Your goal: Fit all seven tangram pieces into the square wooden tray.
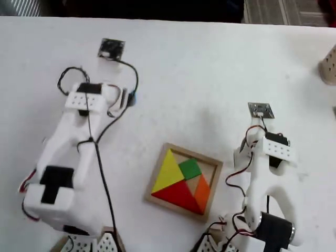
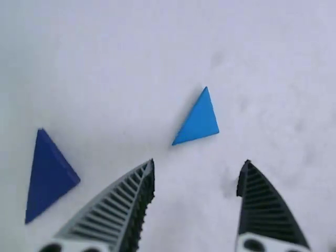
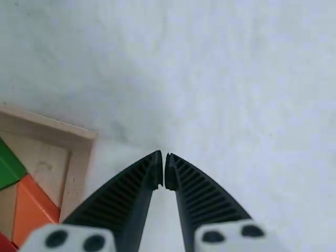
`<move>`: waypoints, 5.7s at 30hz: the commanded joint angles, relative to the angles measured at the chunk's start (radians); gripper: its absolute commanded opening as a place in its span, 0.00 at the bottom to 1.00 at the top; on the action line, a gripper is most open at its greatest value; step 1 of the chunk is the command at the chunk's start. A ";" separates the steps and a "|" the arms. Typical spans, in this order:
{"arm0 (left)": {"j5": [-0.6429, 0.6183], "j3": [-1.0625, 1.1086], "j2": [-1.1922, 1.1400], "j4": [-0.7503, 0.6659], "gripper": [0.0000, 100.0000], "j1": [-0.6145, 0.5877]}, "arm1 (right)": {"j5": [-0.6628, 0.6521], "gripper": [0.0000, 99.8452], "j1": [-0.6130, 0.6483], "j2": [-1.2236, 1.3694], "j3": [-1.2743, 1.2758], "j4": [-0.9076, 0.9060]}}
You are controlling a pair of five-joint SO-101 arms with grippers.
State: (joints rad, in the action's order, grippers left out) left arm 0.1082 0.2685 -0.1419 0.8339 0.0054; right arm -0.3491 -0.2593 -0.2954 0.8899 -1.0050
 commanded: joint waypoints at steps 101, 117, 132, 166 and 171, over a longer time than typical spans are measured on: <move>-0.054 -0.207 -0.133 0.341 0.14 0.340 | -0.041 0.02 0.021 -0.033 0.038 0.081; -0.318 -0.133 -0.171 0.207 0.30 0.320 | -0.041 0.02 0.021 -0.035 0.046 0.081; -0.313 -0.278 -0.348 0.264 0.18 0.283 | -0.041 0.02 0.021 -0.035 0.046 0.081; -0.186 -0.278 -0.091 0.482 0.04 0.377 | -0.041 0.02 0.021 -0.035 0.046 0.082; -0.288 -0.095 -0.012 0.454 0.04 0.553 | -0.041 0.02 0.021 -0.035 0.046 0.082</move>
State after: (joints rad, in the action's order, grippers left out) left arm -0.1112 0.0706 -0.2555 1.3065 0.4227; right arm -0.3782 -0.2501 -0.2969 0.9406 -0.9329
